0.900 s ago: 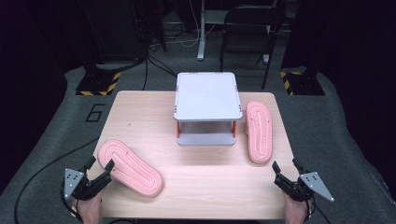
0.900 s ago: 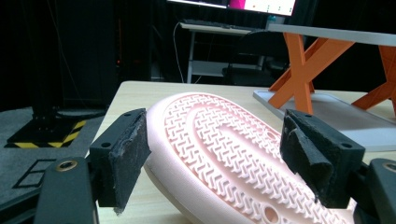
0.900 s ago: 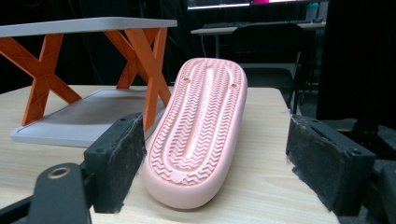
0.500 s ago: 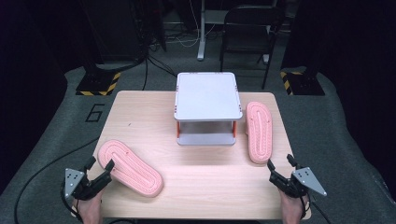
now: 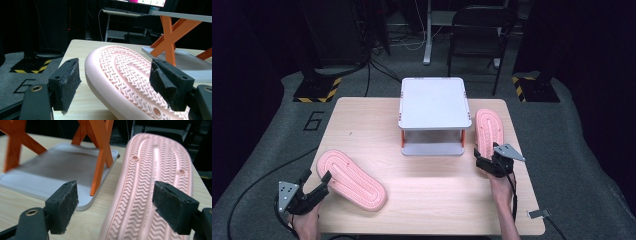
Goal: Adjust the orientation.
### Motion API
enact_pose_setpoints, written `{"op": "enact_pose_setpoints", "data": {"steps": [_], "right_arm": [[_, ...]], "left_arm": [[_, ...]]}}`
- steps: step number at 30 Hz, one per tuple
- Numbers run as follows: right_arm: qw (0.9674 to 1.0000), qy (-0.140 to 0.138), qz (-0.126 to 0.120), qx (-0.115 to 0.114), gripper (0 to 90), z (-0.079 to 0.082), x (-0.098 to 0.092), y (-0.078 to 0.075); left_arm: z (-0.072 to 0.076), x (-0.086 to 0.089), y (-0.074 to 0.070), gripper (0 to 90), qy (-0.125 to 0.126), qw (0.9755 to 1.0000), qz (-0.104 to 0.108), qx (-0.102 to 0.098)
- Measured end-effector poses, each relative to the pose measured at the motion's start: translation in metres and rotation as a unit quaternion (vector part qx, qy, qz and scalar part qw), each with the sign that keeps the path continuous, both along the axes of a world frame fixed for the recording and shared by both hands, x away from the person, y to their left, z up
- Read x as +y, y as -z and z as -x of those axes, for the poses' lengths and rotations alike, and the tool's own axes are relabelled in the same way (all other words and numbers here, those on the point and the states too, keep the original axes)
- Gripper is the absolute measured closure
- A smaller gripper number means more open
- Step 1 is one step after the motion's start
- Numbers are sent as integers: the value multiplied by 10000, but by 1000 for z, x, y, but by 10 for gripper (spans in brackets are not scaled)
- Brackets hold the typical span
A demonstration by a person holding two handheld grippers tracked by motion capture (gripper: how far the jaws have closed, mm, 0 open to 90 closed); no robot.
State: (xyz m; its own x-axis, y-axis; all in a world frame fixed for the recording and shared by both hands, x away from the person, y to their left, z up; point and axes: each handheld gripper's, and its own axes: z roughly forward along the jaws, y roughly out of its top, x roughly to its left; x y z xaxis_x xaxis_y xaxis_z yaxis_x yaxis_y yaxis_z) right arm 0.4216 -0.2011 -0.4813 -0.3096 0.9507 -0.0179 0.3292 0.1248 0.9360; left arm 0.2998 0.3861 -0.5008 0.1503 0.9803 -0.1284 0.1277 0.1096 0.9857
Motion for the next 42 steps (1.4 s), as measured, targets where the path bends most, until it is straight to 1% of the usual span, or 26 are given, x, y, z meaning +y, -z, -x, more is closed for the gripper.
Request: {"op": "enact_pose_setpoints", "data": {"steps": [1, 3, 5, 6, 7, 8, 10, 13, 16, 18, 20, 21, 22, 23, 25, 27, 29, 32, 34, 35, 37, 38, 39, 40, 41, 42], "right_arm": [[9997, 66, 60, 243, 192, -9, 2, 3], [9995, 84, 113, 282, 192, -12, 2, 5], [9985, 172, 124, 502, 192, -19, -2, 13], [9985, 172, 124, 502, 192, -19, -2, 13], [9977, 311, 183, 581, 196, -21, -3, 16], [9978, 362, 170, 529, 181, -22, -6, 19], [9970, 423, 198, 625, 172, -23, -10, 18], [9960, 529, -47, 717, 172, -23, -23, 18], [9941, 727, 7, 803, 173, -23, -34, 20], [9920, 906, -63, 880, 168, -24, -42, 22], [9906, 952, -168, 963, 178, -23, -52, 23], [9911, 872, -164, 992, 182, -22, -55, 22], [9911, 872, -164, 992, 182, -22, -55, 22], [9926, 823, 13, 897, 203, -22, -56, 22], [9926, 820, 25, 892, 203, -22, -56, 21], [9945, 826, 159, 625, 204, -22, -56, 18], [9942, 912, 387, 416, 205, -22, -52, 14], [9939, 956, 471, 275, 219, -23, -49, 12], [9934, 956, 511, 366, 227, -25, -48, 13], [9923, 1015, 533, 474, 229, -25, -47, 14], [9912, 1104, 500, 530, 257, -24, -48, 16], [9915, 1109, 456, 509, 301, -23, -49, 17], [9902, 1181, 506, 557, 338, -21, -49, 17], [9888, 1272, 515, 592, 431, -19, -51, 17], [9878, 1338, 488, 626, 478, -17, -53, 16], [9878, 1338, 488, 626, 478, -17, -53, 16]], "left_arm": [[0, 1, 0, 243, 3, 10000, -5, 8], [1, 1, 0, 243, -15, 10000, 12, 23], [1, 2, 0, 244, -33, 10000, 20, 28], [1, 2, 0, 244, -37, 10000, 25, 24], [1, 2, 0, 245, -41, 10000, 26, 7], [1, 2, 0, 245, -41, 10000, 29, 0], [1, 1, 0, 246, -37, 10000, 24, 22], [1, 1, 0, 246, -19, 10000, 11, 26], [0, 1, 0, 247, -20, 10000, 5, 28], [0, 1, 0, 247, -26, 10000, 13, 32], [0, 1, 0, 247, -29, 10000, 0, 47], [0, 0, 0, 247, -25, 10000, -3, 52], [0, 0, 0, 247, -25, 10000, -3, 52], [0, 0, 0, 248, -27, 10000, 2, 51], [0, 0, 0, 248, -28, 10000, 2, 53], [0, 0, 0, 248, -30, 10000, -7, 53], [0, 1, 1, 248, -40, 10000, 23, 39], [1, 1, 1, 248, -55, 10000, 36, 44], [1, 2, 1, 249, -62, 10000, 42, 39], [1, 2, 1, 249, -61, 10000, 41, 44], [1, 3, 1, 249, -67, 10000, 51, 37], [1, 3, 1, 249, -81, 9999, 59, 40], [1, 3, 1, 249, -87, 9999, 69, 26], [1, 4, 1, 251, -92, 9999, 70, 13], [1, 3, 1, 251, -93, 9999, 77, 23], [1, 3, 1, 251, -94, 9999, 74, 22]]}}
